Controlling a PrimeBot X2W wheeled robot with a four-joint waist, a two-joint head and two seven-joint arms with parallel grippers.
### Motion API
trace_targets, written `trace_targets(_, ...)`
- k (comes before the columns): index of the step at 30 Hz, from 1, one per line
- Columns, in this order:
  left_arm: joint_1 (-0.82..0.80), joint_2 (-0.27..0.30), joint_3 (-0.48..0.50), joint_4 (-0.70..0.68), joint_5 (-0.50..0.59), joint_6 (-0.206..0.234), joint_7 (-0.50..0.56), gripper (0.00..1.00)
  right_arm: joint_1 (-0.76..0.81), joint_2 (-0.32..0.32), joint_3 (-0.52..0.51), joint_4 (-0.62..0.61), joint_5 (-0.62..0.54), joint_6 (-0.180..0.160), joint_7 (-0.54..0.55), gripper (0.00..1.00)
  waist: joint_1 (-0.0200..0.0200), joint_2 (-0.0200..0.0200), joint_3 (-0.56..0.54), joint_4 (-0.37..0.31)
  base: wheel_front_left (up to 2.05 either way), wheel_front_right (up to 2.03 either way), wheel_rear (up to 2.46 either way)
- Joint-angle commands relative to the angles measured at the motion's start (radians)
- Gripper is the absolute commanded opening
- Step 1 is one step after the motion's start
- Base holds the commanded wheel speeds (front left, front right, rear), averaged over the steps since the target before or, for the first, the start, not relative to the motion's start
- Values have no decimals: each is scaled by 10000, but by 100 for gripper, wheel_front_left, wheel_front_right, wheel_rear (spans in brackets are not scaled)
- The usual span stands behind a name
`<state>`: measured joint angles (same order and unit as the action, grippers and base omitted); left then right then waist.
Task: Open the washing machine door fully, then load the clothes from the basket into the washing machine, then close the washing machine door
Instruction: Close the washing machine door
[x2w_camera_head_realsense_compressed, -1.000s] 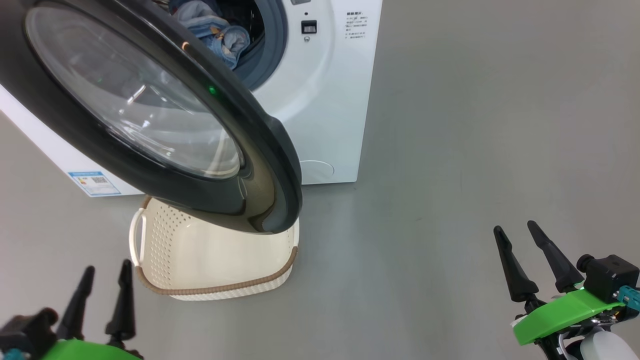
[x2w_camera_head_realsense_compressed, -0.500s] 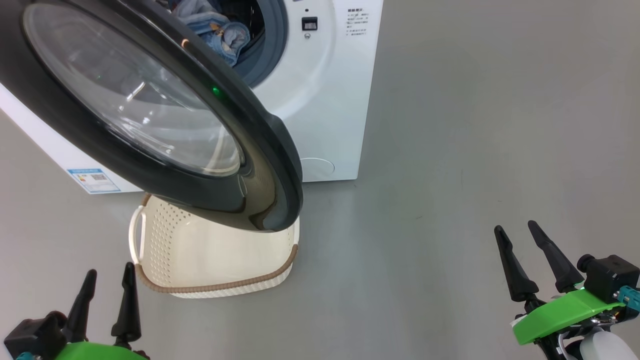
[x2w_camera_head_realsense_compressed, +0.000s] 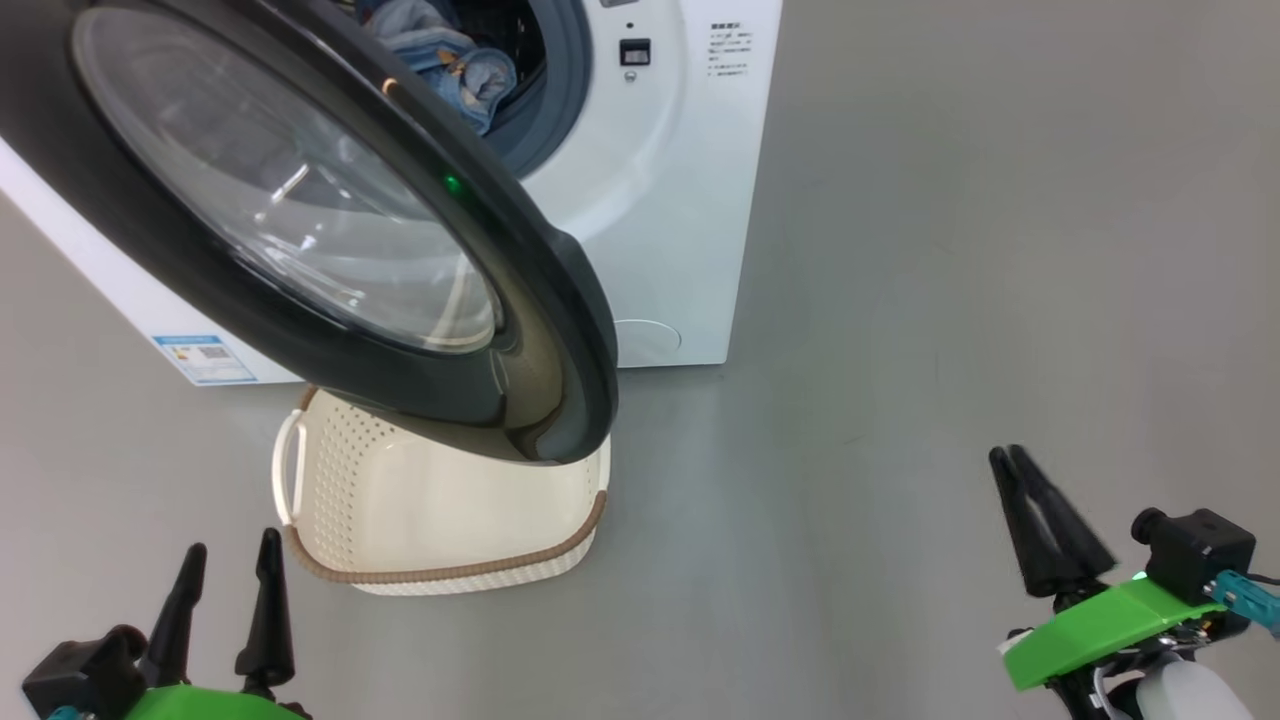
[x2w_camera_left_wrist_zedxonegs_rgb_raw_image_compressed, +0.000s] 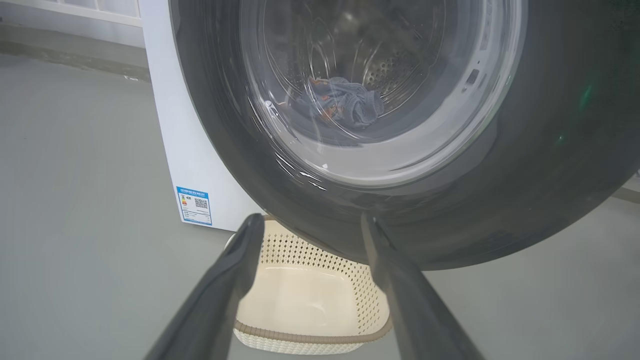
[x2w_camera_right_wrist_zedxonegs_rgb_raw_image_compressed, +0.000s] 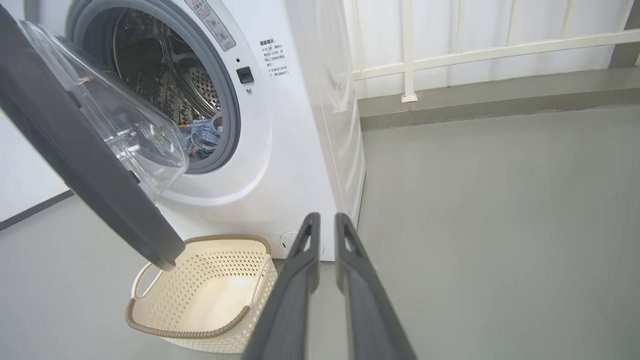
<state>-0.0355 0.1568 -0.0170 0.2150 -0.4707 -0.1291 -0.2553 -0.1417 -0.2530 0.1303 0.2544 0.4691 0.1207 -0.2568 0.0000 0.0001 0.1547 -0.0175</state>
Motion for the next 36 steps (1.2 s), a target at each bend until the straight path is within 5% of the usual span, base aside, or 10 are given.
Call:
trace_targets(1, -86, 118, 360, -229, -15, -15, -64, 100, -256, -42, 274, -277, 77, 100, -49, 0, 0, -1, -2, 76, 0, 0, 0)
trace_targets(19, 235, -427, 827, -732, 252, -15, -64, 100, -2254, 593, 1034, -2212, 385, 100, -49, 0, 0, -1, -477, 817, 0, 0, 0)
trace_targets(28, 481, -660, 840, -1097, 376, -15, -64, 100, -2381, 825, 2723, -3649, 399, 100, -49, 0, 0, -1, -701, 1164, 0, 0, 0)
trace_targets(36, 519, -830, 752, -1243, 375, -15, -64, 100, -2453, 883, 4274, -3116, 635, 100, -49, 0, 0, -1, -571, 1487, 0, 0, 0)
